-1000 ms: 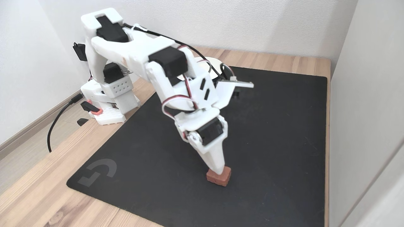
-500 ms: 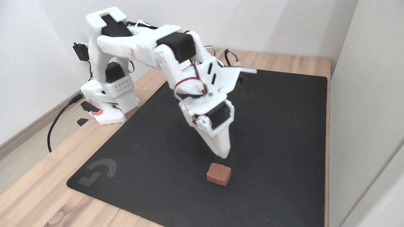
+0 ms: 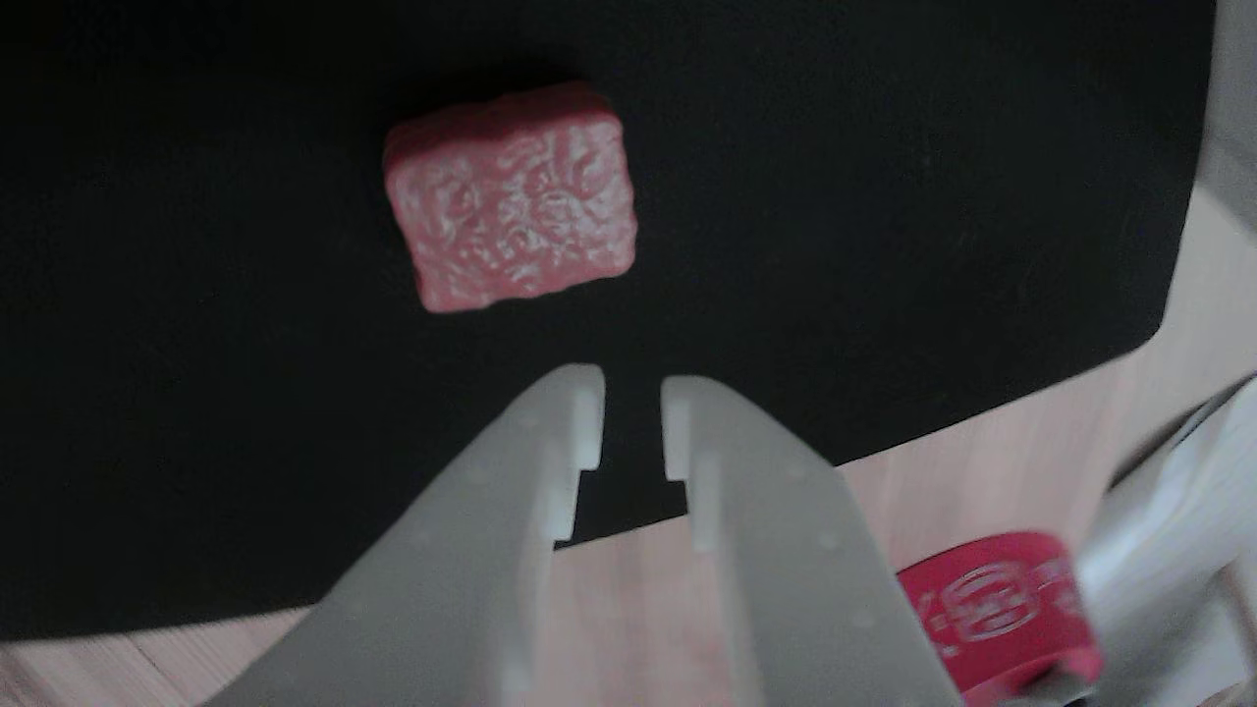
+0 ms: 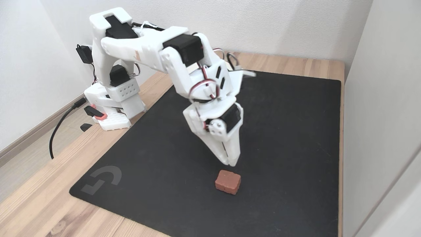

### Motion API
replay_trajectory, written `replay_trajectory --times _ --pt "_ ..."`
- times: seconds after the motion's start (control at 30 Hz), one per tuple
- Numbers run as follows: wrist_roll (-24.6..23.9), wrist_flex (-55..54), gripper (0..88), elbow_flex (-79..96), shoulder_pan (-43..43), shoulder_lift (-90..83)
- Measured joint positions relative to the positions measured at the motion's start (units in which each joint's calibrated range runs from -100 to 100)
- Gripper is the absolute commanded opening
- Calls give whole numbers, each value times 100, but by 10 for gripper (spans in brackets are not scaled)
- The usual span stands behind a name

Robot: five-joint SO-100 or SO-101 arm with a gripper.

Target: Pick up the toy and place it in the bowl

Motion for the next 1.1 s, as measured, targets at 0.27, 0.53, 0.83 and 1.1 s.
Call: replay_trajectory --times 0.27,0.53,0.83,1.1 --pt "247 17 29 0 -17 0" --pt "247 464 29 0 -17 0" --pt "247 532 31 -47 -8 233" --pt "247 532 32 -47 -8 233"
